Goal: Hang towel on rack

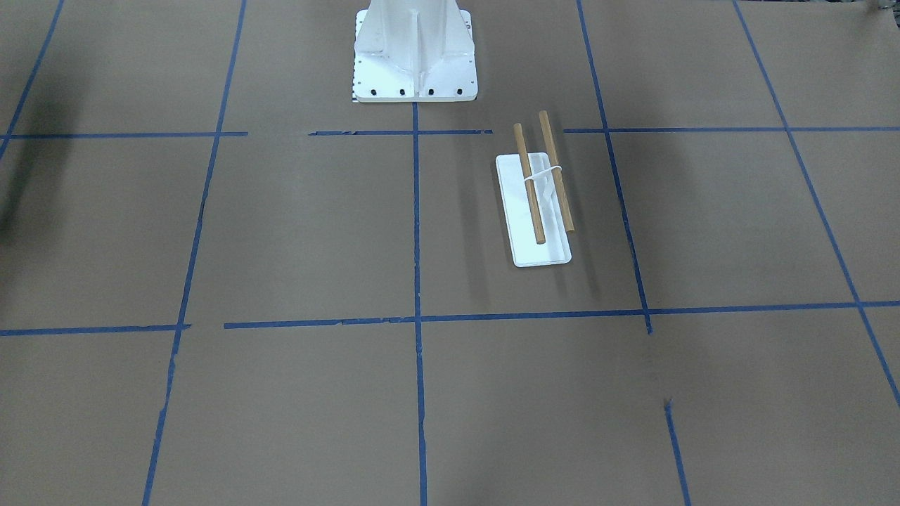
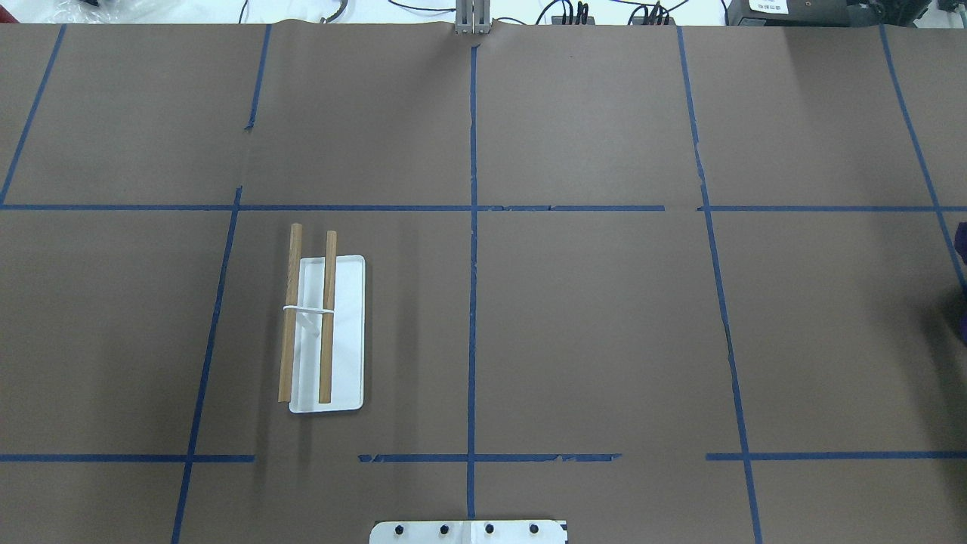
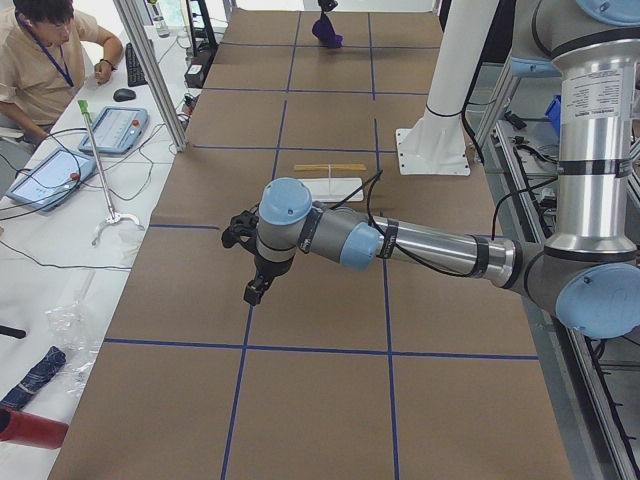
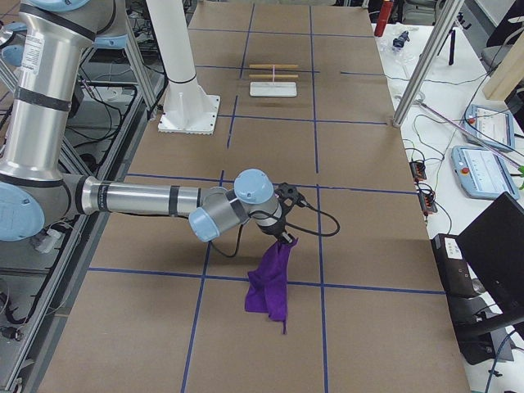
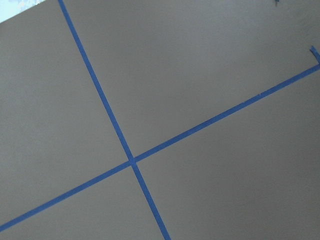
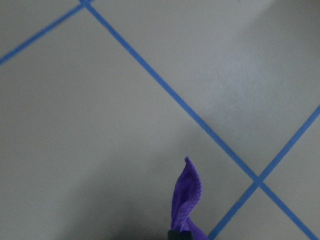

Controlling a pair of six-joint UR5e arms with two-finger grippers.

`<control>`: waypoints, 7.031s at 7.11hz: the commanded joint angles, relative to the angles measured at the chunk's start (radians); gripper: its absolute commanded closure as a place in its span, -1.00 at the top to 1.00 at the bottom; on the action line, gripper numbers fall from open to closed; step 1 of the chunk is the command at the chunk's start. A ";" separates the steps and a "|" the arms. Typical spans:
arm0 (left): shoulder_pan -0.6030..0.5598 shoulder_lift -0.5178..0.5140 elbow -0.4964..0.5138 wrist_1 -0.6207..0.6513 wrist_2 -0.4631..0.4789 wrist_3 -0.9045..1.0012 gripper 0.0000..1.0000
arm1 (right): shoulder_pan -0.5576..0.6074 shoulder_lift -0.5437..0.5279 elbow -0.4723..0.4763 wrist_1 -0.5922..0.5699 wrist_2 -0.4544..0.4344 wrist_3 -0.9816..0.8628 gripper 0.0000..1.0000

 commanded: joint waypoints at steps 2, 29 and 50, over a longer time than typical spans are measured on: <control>0.003 -0.030 0.014 -0.227 0.003 -0.004 1.00 | -0.030 0.269 0.082 -0.298 0.028 0.063 -1.00; 0.867 -0.791 0.074 -0.125 0.275 -1.996 0.15 | -0.917 0.823 0.337 -0.314 -0.839 0.918 -1.00; 0.813 -0.046 -0.242 -0.399 0.264 -1.315 -1.00 | -0.295 0.423 0.154 -0.746 -0.185 0.420 1.00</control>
